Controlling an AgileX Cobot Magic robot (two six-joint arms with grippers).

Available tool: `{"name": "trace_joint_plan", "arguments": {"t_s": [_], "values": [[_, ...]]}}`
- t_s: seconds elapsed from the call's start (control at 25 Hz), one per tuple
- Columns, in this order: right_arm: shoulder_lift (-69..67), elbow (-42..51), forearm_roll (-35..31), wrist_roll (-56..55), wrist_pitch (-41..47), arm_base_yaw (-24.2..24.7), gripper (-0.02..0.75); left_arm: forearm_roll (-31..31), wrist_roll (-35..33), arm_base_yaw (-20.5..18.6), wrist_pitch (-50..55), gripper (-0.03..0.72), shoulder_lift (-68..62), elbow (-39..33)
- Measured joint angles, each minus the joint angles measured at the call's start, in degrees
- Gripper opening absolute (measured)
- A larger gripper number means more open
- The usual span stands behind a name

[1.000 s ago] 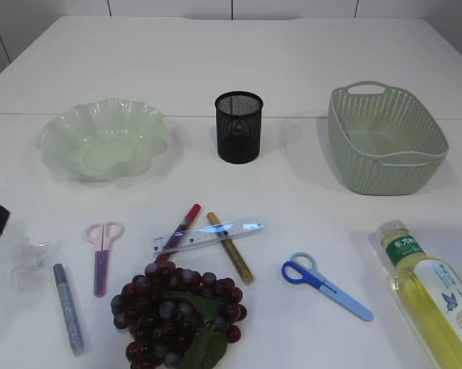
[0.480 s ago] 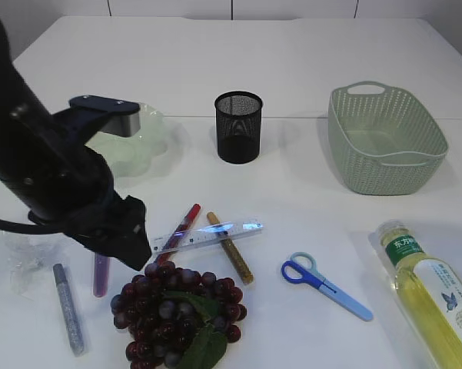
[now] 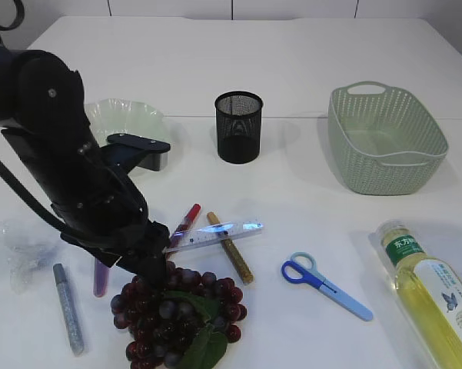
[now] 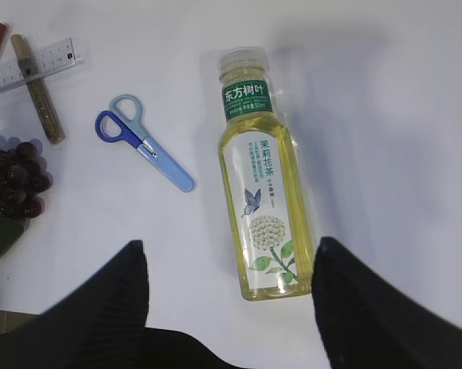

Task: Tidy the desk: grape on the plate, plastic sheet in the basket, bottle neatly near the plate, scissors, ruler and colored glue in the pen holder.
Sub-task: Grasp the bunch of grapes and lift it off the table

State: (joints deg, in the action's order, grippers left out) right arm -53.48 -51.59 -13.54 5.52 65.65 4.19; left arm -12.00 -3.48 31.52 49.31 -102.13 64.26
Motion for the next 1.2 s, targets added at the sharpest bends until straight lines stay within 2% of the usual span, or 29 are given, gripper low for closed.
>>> {"name": "trace_joint_plan", "arguments": {"t_s": [0.96, 1.08, 1.2], "values": [[0.00, 0.00, -1.01, 0.18, -0.80, 0.00, 0.521, -0.48, 0.00, 0.23, -3.32, 0.588, -10.85, 0.28], [0.00, 0.00, -1.01, 0.18, -0.80, 0.00, 0.521, -0.51, 0.00, 0.23, -3.32, 0.551, -10.88, 0.28], [0.00, 0.00, -1.01, 0.27, -1.27, 0.00, 0.521, -0.74, 0.00, 0.23, -3.44, 0.453, -10.98, 0.36]]}}
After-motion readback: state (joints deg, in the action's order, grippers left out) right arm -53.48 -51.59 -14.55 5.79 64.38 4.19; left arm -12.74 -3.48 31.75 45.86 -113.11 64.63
